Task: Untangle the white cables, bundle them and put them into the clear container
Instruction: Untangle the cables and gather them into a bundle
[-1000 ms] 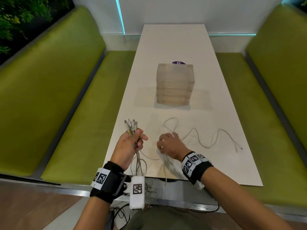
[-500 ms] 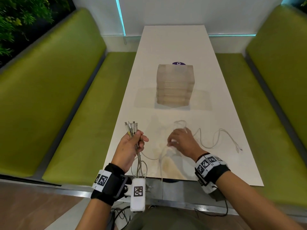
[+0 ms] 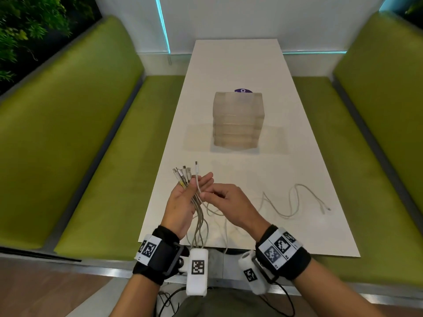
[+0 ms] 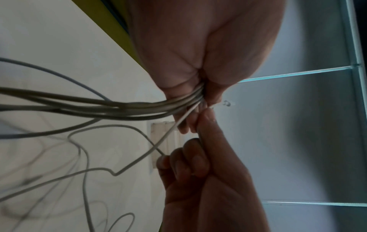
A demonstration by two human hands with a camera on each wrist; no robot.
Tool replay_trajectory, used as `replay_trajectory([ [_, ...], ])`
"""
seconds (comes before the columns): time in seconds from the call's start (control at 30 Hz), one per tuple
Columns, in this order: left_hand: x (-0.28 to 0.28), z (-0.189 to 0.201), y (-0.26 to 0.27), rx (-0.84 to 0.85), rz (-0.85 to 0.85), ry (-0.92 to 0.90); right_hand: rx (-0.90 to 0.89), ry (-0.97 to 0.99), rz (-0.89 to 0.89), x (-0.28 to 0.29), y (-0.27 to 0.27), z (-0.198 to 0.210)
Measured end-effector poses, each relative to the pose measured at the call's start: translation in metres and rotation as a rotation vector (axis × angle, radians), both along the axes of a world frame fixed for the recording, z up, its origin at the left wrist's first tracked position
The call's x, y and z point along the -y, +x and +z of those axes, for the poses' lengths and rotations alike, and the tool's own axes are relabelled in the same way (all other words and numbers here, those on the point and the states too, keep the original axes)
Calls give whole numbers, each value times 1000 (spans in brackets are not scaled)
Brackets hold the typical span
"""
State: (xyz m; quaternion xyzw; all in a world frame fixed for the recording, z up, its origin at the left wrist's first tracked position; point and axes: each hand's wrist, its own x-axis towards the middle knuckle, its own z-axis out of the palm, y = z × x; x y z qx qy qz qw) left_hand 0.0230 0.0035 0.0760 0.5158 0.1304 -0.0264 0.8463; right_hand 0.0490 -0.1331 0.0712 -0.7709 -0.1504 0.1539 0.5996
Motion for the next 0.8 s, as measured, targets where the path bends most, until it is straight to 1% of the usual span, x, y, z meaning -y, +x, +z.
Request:
replay_trajectory([
  [0.17, -1, 2, -3, 26, -18, -77, -37, -16, 13, 3, 0, -3],
  [0.33, 2, -1, -2, 41, -67, 10, 4, -52, 33, 2, 1, -1],
  [0.4, 0, 0, -1, 27, -25, 36, 6, -109, 97, 4, 2, 1],
  [0.5, -14, 8, 2, 89, 116, -17, -2, -420, 301, 19, 5, -4],
  [0.53, -22, 12, 2, 111, 175, -39, -15, -478, 329, 29, 8, -8],
  [0.6, -39, 18, 2, 134, 274, -68, -54, -490, 323, 49, 15, -16],
  [0.67, -54, 20, 0, 149, 336, -121, -75, -508, 307, 66, 21, -20],
  [0.73, -61, 18, -1, 147, 368, -144, -93, -526, 287, 78, 24, -21],
  [0.8, -61, 13, -2, 116, 372, -96, -100, -489, 234, 79, 26, -18],
])
